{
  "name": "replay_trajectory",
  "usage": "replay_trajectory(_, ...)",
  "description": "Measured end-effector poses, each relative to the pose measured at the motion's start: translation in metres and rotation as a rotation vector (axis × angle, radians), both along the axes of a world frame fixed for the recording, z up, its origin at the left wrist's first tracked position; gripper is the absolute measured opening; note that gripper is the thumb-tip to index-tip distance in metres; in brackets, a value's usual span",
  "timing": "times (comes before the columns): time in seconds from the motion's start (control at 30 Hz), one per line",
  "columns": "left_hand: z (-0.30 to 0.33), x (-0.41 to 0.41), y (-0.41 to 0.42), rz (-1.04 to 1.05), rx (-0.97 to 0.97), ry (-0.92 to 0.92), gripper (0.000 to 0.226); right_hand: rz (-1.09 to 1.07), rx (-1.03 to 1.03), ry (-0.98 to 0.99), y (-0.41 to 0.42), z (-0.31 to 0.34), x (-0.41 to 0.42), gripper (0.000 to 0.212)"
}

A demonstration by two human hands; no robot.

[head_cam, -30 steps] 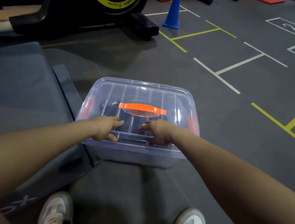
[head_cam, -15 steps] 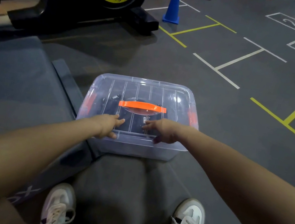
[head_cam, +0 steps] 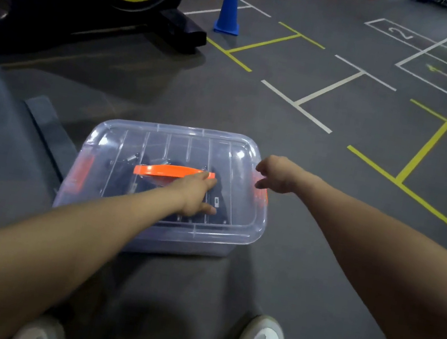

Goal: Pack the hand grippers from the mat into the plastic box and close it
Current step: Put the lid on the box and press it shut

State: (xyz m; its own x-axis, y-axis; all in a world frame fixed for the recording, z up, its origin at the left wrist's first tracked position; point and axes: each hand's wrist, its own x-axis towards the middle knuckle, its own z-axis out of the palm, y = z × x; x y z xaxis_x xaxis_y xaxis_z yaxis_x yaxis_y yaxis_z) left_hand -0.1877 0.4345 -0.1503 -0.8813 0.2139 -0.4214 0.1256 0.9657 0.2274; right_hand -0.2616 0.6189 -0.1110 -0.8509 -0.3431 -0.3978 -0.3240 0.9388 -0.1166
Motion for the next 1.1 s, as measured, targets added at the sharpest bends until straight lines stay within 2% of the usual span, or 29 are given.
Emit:
replay_trajectory(0.07, -0.007, -0.006, 0.011, -0.015, -0.030, -0.022, 0.088, -0.099, -0.015, -0.027, 0.008, -0.010, -0.004, 0.046)
replay_trajectory(0.17, -0.014, -0.013, 0.015, -0.019, -0.061, -0.054, 0.094, -0.232, -0.087, -0.092, 0.015, -0.029, 0.001, 0.031)
replay_trajectory(0.27, -0.013, -0.015, 0.016, -0.036, -0.077, -0.065, 0.095, -0.438, -0.260, -0.240, 0.018, -0.040, 0.004, 0.036)
replay_trajectory(0.33, -0.013, -0.015, 0.016, -0.037, -0.074, -0.066, 0.095, -0.548, -0.418, -0.339, 0.020, -0.046, 0.000, 0.031)
replay_trajectory(0.47, -0.016, -0.016, 0.015, -0.040, -0.076, -0.064, 0.095, -0.699, -0.576, -0.344, 0.023, -0.057, -0.006, 0.036)
replay_trajectory(0.67, -0.017, -0.014, 0.015, -0.045, -0.073, -0.060, 0.094, -0.724, -0.594, -0.322, 0.019, -0.055, -0.005, 0.047)
replay_trajectory(0.8, -0.016, -0.014, 0.015, -0.043, -0.070, -0.062, 0.094, -0.714, -0.579, -0.266, 0.016, -0.054, -0.004, 0.042)
replay_trajectory(0.93, -0.015, -0.014, 0.016, -0.046, -0.069, -0.057, 0.093, -0.588, -0.393, -0.094, 0.007, -0.050, -0.002, 0.041)
replay_trajectory(1.1, -0.014, -0.013, 0.014, -0.050, -0.056, -0.051, 0.093, -0.464, -0.245, -0.082, 0.003, -0.038, 0.001, 0.041)
